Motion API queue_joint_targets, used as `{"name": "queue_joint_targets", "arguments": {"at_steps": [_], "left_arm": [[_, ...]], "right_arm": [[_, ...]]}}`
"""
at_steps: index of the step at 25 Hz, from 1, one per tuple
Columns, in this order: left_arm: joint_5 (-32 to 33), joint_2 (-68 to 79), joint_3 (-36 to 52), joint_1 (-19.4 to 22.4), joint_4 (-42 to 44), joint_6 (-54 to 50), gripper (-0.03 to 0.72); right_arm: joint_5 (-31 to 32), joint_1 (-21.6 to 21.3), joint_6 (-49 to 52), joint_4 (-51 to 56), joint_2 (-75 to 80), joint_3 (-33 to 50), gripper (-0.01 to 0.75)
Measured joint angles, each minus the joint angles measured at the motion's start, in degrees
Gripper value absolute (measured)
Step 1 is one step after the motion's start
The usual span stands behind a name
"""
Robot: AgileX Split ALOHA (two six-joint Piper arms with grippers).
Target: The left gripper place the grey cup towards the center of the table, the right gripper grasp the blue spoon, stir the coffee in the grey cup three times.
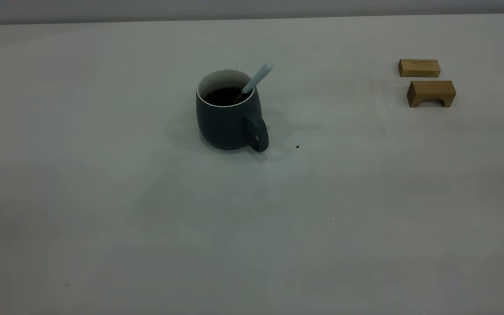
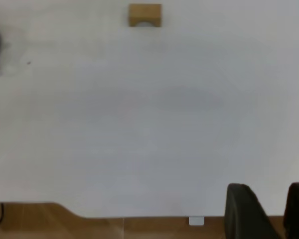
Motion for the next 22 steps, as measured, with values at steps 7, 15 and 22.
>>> {"name": "queue_joint_targets", "arguments": {"at_steps": [7,15,22], "left_arm": [[0.0,0.0,0.0,0.0,0.0,0.0,0.587],[0.0,0.0,0.0,0.0,0.0,0.0,0.587],[0.0,0.0,0.0,0.0,0.0,0.0,0.587]], "right_arm": [[-1.5,-1.8,-0.1,0.2,-9.2,5.6,0.237],[-4.2,-1.8,-0.1,0.7,-11.3,7.1,0.237],[-5.5,-1.8,-0.6,0.7,-11.4,7.6,0.237]]}}
